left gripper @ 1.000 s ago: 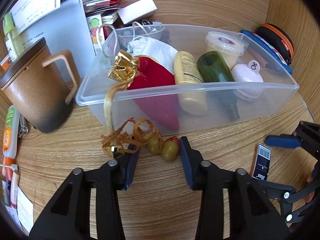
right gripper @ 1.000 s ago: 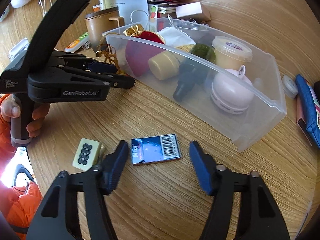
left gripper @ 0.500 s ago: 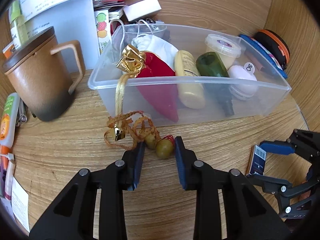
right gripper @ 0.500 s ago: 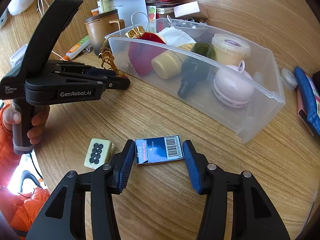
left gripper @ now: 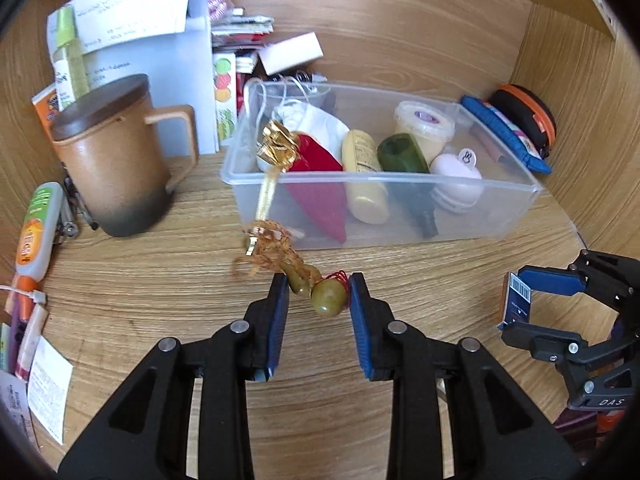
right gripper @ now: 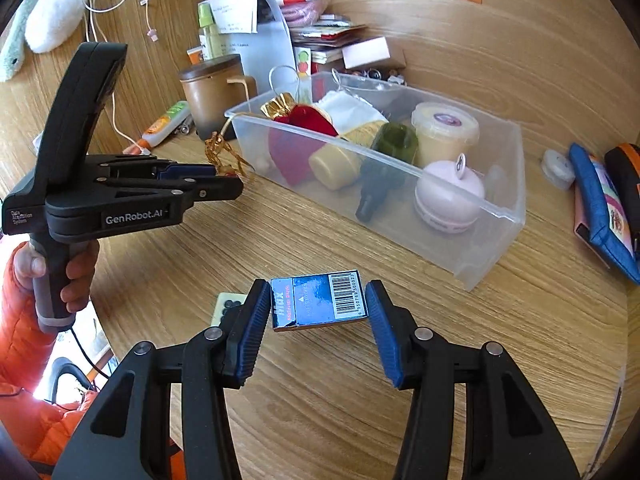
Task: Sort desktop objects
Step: 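Grasp the blue card pack with the right gripper, then carry the blue card pack over the clear box and open the right gripper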
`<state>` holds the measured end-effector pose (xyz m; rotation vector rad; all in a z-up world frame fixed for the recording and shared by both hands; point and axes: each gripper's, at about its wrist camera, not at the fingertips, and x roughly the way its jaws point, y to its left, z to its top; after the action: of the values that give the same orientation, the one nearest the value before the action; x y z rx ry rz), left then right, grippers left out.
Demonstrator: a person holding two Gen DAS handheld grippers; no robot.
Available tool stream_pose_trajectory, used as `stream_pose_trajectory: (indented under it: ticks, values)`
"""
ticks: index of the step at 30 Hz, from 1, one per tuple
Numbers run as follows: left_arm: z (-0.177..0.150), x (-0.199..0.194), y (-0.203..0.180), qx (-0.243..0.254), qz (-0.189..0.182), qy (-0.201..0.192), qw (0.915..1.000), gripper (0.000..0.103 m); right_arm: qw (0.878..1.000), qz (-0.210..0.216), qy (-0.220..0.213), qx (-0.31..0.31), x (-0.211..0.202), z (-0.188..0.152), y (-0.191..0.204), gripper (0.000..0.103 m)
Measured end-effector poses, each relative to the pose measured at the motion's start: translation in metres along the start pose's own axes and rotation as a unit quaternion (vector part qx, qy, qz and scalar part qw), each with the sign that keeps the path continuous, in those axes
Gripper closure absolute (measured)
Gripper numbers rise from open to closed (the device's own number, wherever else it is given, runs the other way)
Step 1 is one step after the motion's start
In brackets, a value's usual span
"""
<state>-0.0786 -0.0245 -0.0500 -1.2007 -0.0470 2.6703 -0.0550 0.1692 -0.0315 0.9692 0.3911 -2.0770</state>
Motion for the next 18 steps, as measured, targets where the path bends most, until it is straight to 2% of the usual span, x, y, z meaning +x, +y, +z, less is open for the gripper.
stream_pose_trajectory:
  ticks: [8,18]
  values:
    - [0.010,-0.020,0.008,0.000,0.009,-0.024,0.9997,0.073,1.000,-0.004,-0.018,0.003,-0.010,0.009,0.002,0.057]
    - [0.034,-0.040,0.000,0.024,0.008,-0.055,0.9982,0.073,0.999,-0.010,-0.051,0.013,-0.024,0.029,-0.008,0.057]
